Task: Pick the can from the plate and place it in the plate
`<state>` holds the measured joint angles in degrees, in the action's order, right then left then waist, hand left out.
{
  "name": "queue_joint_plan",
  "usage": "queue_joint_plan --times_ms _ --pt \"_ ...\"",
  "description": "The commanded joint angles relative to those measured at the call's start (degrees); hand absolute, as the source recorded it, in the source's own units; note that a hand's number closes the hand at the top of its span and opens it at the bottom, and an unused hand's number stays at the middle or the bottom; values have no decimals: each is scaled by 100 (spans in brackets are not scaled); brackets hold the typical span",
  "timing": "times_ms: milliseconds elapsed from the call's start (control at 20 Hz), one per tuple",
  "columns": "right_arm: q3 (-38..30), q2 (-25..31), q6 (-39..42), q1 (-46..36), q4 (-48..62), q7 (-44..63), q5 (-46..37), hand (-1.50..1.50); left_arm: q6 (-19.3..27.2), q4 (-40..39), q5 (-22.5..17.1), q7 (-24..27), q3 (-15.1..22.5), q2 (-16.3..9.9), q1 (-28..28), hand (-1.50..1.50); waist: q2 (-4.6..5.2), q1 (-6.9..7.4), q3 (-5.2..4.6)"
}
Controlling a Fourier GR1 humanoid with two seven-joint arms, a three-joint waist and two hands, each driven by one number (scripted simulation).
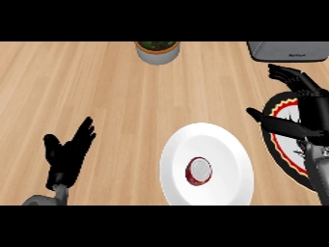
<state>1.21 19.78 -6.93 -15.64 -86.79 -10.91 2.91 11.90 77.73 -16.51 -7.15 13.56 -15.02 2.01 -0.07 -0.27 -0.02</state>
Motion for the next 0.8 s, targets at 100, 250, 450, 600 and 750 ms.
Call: queue_joint_plan --times_ms 100,250,450,600,750 --pt "-45 219 451 497 -639 -72 -215 -150 -101 65 99 -139 2 302 -94 0 1 15 1" --pt "260 892 936 608 -985 656 -461 -150 -82 164 165 10 73 203 -358 0 -15 1 -5" --pt "829 1605 1682 565 -1400 1459 -895 -150 -187 250 -12 -155 -77 123 -246 0 -29 6 -17" --pt "838 1886 2186 490 -1907 2077 -709 -150 -81 263 193 -208 44 172 -235 0 -20 -18 -9" --pt "1387 1645 2021 655 -2471 2716 -1307 -150 -99 236 86 -538 -144 131 60 0 -15 -37 -5"
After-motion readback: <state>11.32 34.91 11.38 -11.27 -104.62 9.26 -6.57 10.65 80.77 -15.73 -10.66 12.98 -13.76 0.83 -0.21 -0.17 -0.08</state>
